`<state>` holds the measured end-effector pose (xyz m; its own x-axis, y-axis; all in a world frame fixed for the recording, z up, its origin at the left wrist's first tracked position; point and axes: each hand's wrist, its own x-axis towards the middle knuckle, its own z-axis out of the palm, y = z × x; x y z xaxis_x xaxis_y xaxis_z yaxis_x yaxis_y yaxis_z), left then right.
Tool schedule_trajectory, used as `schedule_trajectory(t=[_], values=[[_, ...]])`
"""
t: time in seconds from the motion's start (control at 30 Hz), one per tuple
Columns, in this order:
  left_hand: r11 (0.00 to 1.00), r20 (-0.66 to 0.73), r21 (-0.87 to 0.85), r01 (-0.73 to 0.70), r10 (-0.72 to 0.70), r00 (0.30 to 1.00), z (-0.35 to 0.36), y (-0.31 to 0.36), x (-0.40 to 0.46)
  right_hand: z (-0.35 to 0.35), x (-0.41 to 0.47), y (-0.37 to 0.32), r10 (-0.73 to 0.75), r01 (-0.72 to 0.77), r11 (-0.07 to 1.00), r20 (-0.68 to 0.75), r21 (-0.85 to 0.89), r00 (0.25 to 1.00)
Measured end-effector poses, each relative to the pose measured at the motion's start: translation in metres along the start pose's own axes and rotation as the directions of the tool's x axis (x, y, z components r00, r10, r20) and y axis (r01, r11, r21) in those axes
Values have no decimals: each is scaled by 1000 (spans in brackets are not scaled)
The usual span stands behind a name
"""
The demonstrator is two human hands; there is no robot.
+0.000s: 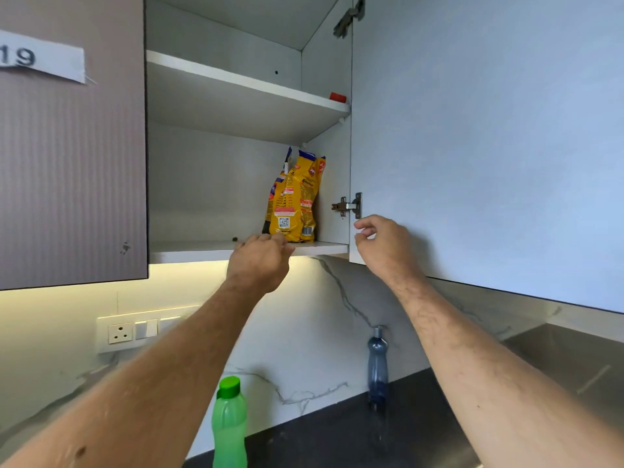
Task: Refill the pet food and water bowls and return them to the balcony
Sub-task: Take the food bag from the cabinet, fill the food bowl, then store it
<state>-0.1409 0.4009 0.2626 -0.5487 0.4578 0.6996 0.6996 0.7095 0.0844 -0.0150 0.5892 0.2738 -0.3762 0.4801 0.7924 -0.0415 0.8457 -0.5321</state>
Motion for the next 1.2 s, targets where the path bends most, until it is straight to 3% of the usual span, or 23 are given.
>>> schedule_trajectory(t=[0.23, 0.47, 0.67, 0.87, 1.0, 1.1, 1.2], values=[[1000, -130, -22, -2, -1, 992, -43, 67, -44, -92, -19, -20, -63, 60, 997, -84, -43, 994], [999, -85, -47, -23, 19, 996, -79, 126, -104, -175, -67, -34, -94, 89, 988, -34, -126, 995], [999, -86, -40, 6, -9, 996, -125, 150, -145, -238, -88, -56, -56, 38, 995, -193, -97, 980], [1000, -82, -30, -6, 4, 997, -153, 160, -158, -273, -90, -56, 227, -175, 965, -289, 197, 930], [999, -85, -30, -30, 27, 996, -157, 161, -158, -286, -97, -38, 239, -189, 965, -310, 184, 920], [999, -77, -26, -37, 35, 996, -154, 161, -157, -281, -102, -25, 246, -218, 967, -244, 135, 938], [998, -68, -33, -45, 42, 997, -152, 160, -156, -264, -106, -17, 300, -267, 943, -159, 201, 941]])
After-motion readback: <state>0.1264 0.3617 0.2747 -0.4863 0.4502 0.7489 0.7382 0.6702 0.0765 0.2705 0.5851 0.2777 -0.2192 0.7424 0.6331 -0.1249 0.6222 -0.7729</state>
